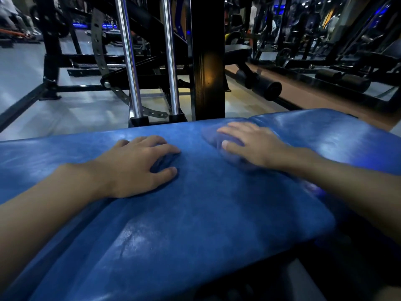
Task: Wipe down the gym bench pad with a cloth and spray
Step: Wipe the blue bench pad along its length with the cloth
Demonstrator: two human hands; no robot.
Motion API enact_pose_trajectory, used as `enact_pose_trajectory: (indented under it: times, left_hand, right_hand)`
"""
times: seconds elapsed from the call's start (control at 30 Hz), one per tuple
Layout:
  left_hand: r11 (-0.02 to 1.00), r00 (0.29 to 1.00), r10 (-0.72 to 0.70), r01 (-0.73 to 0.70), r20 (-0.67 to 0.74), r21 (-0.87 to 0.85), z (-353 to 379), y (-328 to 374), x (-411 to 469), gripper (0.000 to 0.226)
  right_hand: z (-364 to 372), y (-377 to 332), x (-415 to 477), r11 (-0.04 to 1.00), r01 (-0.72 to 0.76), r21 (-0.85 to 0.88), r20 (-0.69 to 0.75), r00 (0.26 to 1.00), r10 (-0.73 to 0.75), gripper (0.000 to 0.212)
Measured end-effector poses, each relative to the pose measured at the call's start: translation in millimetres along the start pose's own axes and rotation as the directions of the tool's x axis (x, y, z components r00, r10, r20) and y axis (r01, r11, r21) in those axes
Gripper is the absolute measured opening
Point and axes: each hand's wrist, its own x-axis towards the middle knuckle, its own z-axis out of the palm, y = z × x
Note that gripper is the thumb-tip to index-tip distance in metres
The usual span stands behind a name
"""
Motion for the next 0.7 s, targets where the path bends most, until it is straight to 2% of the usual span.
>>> enact_pose_trajectory:
  times: [0.1, 0.23, 0.3, 0.4, 0.47, 0.6, 0.7]
  left_hand:
    - [1.000, 1.000, 0.021, -0.021, -0.022, 0.012, 2.7, -2.0, -1.5, 0.083]
    - [1.000, 1.000, 0.025, -0.025, -0.016, 0.019, 3.6, -4.3, -1.8, 0.082]
    - [1.000, 1.000, 0.026, -0.026, -0.006, 0.014, 2.6, -3.5, -2.5, 0.082]
    - [1.000, 1.000, 0.022, -0.022, 0.000, 0.006, 0.2, -3.2, -2.3, 0.084]
    - [1.000, 1.000, 0.023, -0.023, 0.001, -0.015, 0.3, -4.2, -4.2, 0.084]
    - [0.992, 1.000, 0.029, -0.029, 0.002, -0.126, 2.1, -12.1, -8.6, 0.085]
    - [0.989, 1.000, 0.000, 0.001, 0.008, -0.146, 1.8, -15.9, -12.3, 0.086]
  right_hand:
    - [-2.2, 22.2, 49.0, 0.985, -0.099, 0.140, -0.014, 0.995, 0.102, 0.036]
    - [-0.9, 31.2, 64.9, 0.975, -0.174, 0.141, 0.008, 0.985, 0.175, 0.049]
    - [-0.2, 24.4, 57.0, 0.989, -0.123, 0.077, -0.018, 0.992, 0.125, 0.046]
    - [4.2, 5.5, 23.4, 0.998, -0.058, -0.033, 0.014, 0.998, 0.058, 0.071]
    - [3.4, -16.8, -15.3, 0.998, 0.043, -0.040, 0.038, 0.998, -0.042, 0.080]
    - [-1.4, -54.1, -94.4, 0.952, 0.304, -0.036, 0.055, 0.952, -0.302, 0.076]
    - [-2.1, -63.8, -124.1, 0.903, 0.430, -0.021, 0.079, 0.901, -0.427, 0.066]
